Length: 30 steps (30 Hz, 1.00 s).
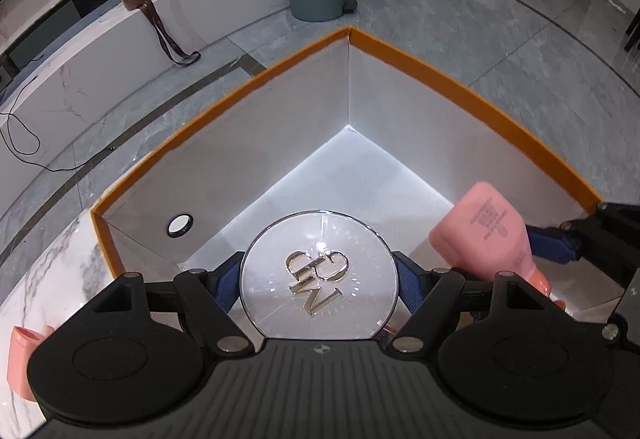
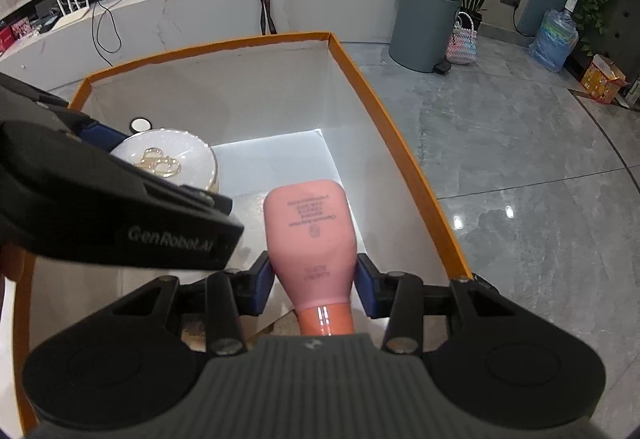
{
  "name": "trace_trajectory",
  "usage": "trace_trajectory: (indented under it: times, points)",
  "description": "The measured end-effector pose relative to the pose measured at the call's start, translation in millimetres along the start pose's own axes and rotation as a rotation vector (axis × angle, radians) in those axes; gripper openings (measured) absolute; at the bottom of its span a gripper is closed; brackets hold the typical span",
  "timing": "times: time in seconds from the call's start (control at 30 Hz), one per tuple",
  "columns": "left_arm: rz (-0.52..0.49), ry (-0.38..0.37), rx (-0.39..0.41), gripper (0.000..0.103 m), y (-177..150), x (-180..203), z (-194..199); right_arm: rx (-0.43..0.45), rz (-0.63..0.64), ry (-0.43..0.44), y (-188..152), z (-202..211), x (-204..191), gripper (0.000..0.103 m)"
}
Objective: Organize rigid objects
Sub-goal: 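Lower the white compact with the left tool while the right tool lowers the pink bottle into the box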
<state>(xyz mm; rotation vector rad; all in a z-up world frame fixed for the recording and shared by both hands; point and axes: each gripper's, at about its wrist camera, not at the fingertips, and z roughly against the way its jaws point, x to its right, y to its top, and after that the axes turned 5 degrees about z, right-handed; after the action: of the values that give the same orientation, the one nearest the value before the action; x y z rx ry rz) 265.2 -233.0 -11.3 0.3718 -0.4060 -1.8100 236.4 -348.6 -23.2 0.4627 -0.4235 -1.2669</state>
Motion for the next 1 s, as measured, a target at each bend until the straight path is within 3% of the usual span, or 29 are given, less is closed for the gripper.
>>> trace_trajectory:
  times: [0.4, 0.77, 1.0]
  points:
    - [0.015, -0.024, -0.065, 0.088, -3, -1, -15, -0.073, 0.04, -0.021, -2, -14, -4, 0.043]
    - [0.029, -0.03, -0.083, 0.091, -3, -3, -12, -0.06, 0.046, -0.018, -1, -10, -5, 0.048]
    - [0.053, -0.045, -0.044, 0.092, 1, -3, 1, -0.036, 0.042, 0.008, -1, 1, -3, 0.06]
